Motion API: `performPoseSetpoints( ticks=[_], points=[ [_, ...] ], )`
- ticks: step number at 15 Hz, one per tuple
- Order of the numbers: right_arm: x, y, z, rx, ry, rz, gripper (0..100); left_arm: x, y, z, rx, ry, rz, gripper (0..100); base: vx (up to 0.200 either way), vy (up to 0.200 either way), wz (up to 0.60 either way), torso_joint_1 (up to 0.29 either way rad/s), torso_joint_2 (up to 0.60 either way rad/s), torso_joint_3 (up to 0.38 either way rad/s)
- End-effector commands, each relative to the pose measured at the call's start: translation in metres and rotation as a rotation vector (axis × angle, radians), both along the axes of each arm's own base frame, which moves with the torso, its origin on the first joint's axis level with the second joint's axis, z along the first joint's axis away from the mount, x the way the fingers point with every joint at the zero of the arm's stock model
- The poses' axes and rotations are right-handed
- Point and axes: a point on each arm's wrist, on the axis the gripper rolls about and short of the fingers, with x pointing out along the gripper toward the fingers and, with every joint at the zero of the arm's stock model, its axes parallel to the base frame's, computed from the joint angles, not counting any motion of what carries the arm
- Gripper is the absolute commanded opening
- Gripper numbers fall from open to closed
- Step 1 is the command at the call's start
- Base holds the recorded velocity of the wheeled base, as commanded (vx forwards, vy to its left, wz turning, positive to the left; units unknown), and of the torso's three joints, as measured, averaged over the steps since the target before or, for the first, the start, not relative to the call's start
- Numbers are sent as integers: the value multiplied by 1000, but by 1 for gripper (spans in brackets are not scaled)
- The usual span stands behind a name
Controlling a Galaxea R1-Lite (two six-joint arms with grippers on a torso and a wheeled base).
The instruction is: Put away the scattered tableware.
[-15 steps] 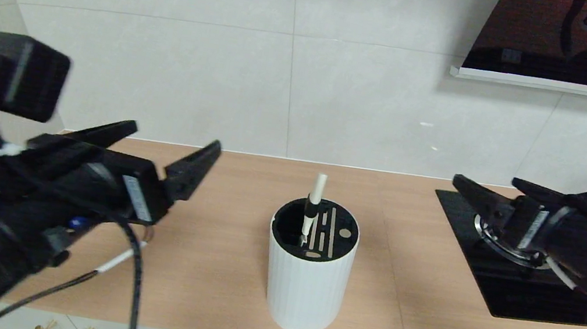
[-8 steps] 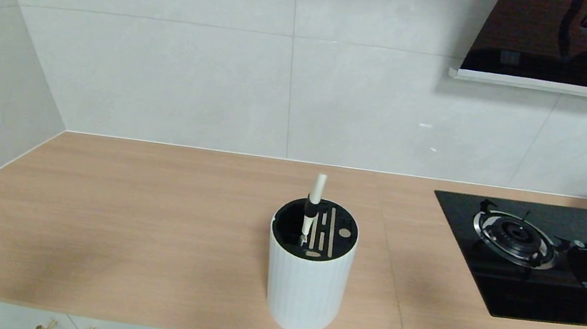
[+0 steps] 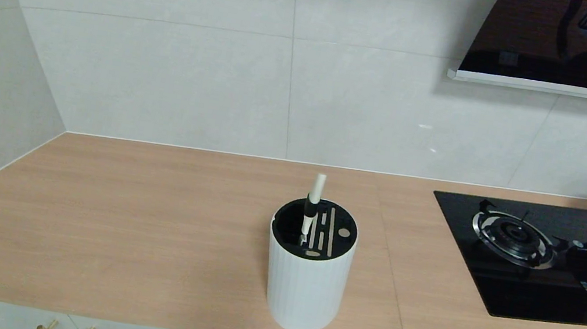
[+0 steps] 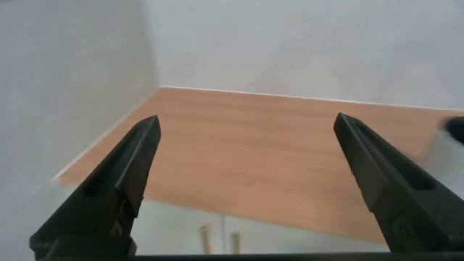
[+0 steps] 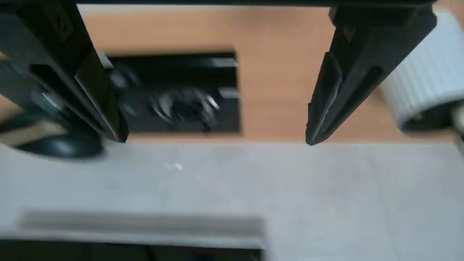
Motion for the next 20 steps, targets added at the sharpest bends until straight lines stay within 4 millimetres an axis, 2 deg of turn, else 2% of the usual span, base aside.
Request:
performPoseSetpoints(
  ticks=[1,3,6,10,12,15,20],
  points=[
    [-19,2,-11,10,-103,-37,100,-17,-5,-19,16,-66,68,100,0,0,0,0,0,0],
    [-7,2,-30,12,-27,-27,100,-7,-5,-35,18,1,89,100,0,0,0,0,0,0],
    [18,3,-83,5,131,25,100,12,-6,-68,23,113,49,100,0,0,0,0,0,0],
    [18,4,-87,6,164,94,100,29,-8,-97,43,103,-38,100,0,0,0,0,0,0],
    [18,5,-93,19,232,124,100,29,-10,-100,22,123,-121,100,0,0,0,0,0,0],
    [18,5,-92,26,219,125,100,30,-13,-103,49,161,-239,100,0,0,0,0,0,0],
    [18,5,-92,27,219,125,100,30,-13,-105,13,169,-247,100,0,0,0,0,0,0]
  ],
)
